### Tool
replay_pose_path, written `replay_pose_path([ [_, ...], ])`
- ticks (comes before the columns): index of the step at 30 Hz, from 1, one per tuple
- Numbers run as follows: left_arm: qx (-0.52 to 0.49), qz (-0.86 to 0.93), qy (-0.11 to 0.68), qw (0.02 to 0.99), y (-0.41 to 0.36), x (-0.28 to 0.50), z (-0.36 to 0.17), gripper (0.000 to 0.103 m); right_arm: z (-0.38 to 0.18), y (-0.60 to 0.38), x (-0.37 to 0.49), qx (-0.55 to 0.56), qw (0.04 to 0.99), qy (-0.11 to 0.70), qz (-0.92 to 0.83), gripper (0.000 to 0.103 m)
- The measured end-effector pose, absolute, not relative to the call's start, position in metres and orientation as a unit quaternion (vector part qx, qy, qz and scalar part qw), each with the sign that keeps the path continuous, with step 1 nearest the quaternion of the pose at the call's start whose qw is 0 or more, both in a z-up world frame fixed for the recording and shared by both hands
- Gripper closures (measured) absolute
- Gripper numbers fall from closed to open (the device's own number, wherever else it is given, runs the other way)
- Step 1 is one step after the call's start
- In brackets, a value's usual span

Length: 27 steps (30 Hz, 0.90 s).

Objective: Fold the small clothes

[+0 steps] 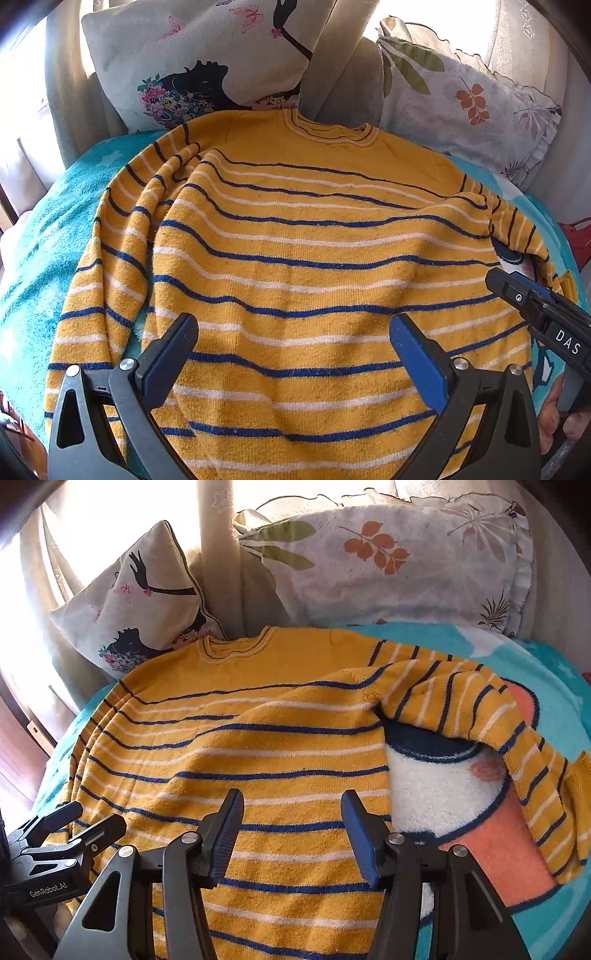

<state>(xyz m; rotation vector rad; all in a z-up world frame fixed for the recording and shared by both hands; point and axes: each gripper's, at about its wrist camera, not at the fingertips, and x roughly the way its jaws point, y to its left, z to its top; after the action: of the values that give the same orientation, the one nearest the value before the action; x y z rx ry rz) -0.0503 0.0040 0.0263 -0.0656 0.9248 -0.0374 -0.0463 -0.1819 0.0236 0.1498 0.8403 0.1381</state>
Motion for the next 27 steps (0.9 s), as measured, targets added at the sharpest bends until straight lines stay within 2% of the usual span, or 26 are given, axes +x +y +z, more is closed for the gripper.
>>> replay_pose_path([
  [16,-0.022,-0.008,0.458,0.889,0.002,-0.042,0.009,0.0,0.005,-0.187,-0.038,0.083,0.896,0.431,0.062,0.039],
  [21,-0.017,-0.005,0.456,0.89,0.001,-0.041,0.004,0.0,0.003,-0.183,-0.037,0.078,0.896,0.431,0.068,0.031],
  [27,-0.03,-0.019,0.445,0.895,0.003,-0.044,0.003,0.0,0.003,-0.184,-0.04,0.084,0.898,0.426,0.069,0.03],
])
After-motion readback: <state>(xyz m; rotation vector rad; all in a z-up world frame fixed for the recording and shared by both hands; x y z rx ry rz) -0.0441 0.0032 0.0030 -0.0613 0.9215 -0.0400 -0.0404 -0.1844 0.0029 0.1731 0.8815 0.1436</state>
